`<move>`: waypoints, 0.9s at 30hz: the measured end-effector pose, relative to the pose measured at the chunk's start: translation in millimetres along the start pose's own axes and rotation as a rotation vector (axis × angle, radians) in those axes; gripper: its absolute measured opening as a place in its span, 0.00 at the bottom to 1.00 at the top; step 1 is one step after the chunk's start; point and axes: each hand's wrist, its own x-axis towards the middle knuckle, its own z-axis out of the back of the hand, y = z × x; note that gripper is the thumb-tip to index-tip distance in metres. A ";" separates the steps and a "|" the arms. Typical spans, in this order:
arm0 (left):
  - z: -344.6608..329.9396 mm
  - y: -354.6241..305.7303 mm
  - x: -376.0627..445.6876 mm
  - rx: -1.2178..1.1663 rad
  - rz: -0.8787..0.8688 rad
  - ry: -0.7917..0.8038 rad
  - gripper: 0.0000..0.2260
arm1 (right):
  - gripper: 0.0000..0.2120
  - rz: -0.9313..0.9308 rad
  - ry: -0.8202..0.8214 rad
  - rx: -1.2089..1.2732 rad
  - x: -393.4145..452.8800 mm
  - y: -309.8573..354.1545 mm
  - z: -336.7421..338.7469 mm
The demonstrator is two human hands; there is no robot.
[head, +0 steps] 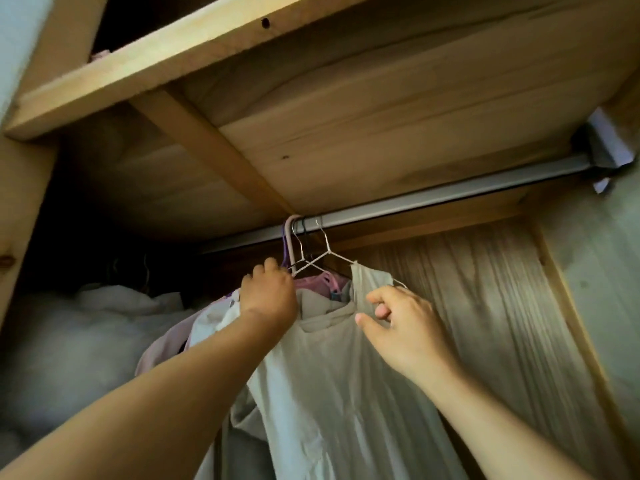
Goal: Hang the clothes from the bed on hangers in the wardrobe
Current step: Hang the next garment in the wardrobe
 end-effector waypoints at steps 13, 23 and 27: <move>39.7 59.9 -19.3 -0.192 -0.035 -0.419 0.09 | 0.14 0.056 -0.008 0.084 13.3 -9.3 -7.8; 1.4 146.2 -202.4 -0.393 -0.089 -0.167 0.07 | 0.27 0.298 -0.026 0.182 -60.2 15.1 -36.5; 8.6 166.3 -277.2 -0.311 -0.058 -0.118 0.06 | 0.25 0.374 0.116 0.303 -107.9 34.3 -61.8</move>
